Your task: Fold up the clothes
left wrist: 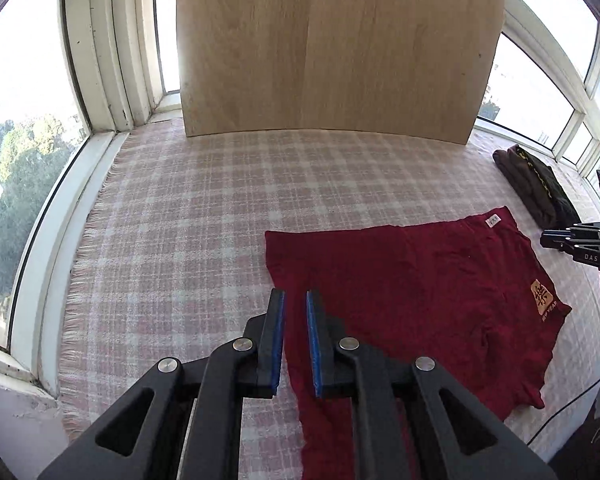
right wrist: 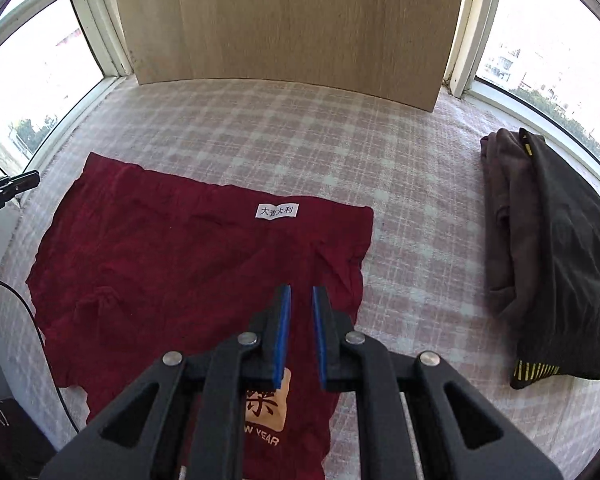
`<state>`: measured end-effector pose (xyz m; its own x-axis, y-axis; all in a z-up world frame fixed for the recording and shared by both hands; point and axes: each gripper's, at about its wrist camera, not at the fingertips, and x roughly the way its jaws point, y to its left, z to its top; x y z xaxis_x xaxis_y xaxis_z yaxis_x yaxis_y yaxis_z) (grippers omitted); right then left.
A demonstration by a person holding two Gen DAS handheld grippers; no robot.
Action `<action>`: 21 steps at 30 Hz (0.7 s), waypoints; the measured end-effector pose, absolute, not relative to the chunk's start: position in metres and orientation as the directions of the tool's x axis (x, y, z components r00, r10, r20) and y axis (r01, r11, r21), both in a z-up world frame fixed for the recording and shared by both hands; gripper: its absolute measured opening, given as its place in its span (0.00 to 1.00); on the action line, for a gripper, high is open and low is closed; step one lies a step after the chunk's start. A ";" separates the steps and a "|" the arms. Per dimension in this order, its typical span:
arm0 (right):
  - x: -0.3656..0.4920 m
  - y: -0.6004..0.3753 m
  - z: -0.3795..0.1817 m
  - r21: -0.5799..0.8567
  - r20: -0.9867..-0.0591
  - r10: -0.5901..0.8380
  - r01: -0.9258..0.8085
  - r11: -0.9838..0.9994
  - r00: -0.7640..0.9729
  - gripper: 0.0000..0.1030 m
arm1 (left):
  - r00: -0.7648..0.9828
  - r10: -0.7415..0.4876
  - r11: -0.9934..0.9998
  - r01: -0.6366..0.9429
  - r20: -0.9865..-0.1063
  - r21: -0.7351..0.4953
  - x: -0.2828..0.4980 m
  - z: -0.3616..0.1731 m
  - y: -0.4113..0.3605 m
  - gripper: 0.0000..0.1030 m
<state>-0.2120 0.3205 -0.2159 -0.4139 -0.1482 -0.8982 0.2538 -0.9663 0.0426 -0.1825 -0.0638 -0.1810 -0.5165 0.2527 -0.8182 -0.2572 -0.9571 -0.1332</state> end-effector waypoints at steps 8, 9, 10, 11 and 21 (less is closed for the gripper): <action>-0.189 0.320 -0.252 0.039 -0.928 -0.116 0.218 -0.975 -0.353 0.12 | -0.406 0.243 -0.958 -0.241 -0.881 -0.153 -0.151 -0.231 -0.058 0.10; -0.188 0.321 -0.251 0.039 -0.930 -0.113 0.212 -0.977 -0.350 0.12 | -0.400 0.240 -0.959 -0.239 -0.885 -0.152 -0.150 -0.236 -0.059 0.10; -0.186 0.322 -0.247 0.039 -0.928 -0.111 0.206 -0.978 -0.354 0.12 | -0.406 0.245 -0.958 -0.239 -0.880 -0.156 -0.149 -0.236 -0.061 0.10; -0.181 0.324 -0.241 0.037 -0.922 -0.110 0.197 -0.980 -0.371 0.12 | -0.414 0.236 -0.961 -0.233 -0.879 -0.149 -0.147 -0.233 -0.062 0.11; -0.110 0.365 -0.190 0.061 -0.876 -0.071 0.037 -0.997 -0.477 0.31 | -0.468 0.399 -0.867 -0.471 -0.789 -0.160 -0.072 -0.163 0.015 0.25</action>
